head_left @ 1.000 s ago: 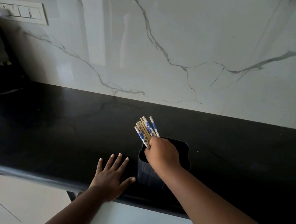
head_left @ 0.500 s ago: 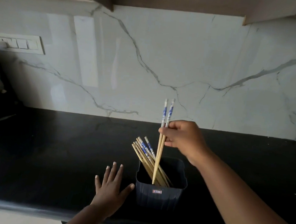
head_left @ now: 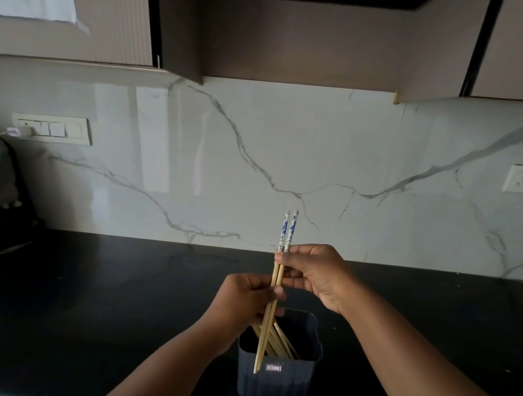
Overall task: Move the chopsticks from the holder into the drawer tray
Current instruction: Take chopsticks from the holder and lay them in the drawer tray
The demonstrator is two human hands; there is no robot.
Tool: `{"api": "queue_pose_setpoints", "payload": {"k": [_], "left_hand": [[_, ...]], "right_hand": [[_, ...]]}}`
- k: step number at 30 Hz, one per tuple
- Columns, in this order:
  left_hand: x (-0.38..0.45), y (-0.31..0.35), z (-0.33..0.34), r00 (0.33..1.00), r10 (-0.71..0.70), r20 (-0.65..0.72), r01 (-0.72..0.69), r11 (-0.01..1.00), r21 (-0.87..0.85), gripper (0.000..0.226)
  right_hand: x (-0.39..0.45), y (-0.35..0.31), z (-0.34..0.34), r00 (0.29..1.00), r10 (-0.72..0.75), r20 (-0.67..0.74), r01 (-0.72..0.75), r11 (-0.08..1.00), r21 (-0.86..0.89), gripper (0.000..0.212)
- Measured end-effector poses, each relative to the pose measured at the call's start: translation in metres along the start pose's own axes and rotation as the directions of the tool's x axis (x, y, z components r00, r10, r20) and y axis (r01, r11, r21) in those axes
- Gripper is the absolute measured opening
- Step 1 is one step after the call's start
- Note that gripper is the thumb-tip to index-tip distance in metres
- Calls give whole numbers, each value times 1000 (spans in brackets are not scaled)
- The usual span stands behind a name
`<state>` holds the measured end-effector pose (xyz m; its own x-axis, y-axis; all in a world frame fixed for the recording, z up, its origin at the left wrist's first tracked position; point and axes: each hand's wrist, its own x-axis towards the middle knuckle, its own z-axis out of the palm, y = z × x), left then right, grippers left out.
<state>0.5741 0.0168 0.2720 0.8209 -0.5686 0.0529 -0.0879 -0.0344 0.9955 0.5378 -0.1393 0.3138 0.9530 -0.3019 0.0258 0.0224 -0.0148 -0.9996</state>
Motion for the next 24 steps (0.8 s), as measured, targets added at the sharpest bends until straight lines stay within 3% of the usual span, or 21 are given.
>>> {"api": "queue_pose_setpoints", "payload": {"k": [9,11,13,15,16,17,18,19,21,24], "left_hand": [[-1,-1,1,991,-133,22,132,991,23,8],[-1,-2,2,986,-161,30,161,987,22,9],[0,-1,1,982,-181,46,181,983,4,7],[1,4,-3,976,-205,70,207,978,-21,7],[2,6,-5,972,-216,86,219,975,-24,10],[2,9,-8,969,-223,106,226,974,-21,13],[2,12,-10,967,-223,126,227,974,-13,14],[2,14,-13,964,-223,143,225,974,-1,15],[3,19,-16,959,-226,172,225,974,27,13],[5,23,-21,941,-261,216,255,965,53,11]], "right_hand": [[-2,7,-2,995,91,39,-88,994,-64,12],[-4,5,-2,993,112,44,-105,985,-136,20],[-9,1,-1,997,74,-33,-81,938,-337,32],[-14,-3,-1,968,-208,-138,60,729,-682,45],[-19,-6,-2,899,-428,-91,181,554,-813,44],[-23,-10,-3,803,-592,64,322,341,-883,38],[-26,-14,-6,727,-631,271,448,137,-883,36],[-27,-16,-8,677,-570,465,547,-32,-836,39],[-27,-13,-11,644,-317,696,659,-232,-715,47],[-23,-6,-17,637,-117,762,691,-350,-632,48]]}}
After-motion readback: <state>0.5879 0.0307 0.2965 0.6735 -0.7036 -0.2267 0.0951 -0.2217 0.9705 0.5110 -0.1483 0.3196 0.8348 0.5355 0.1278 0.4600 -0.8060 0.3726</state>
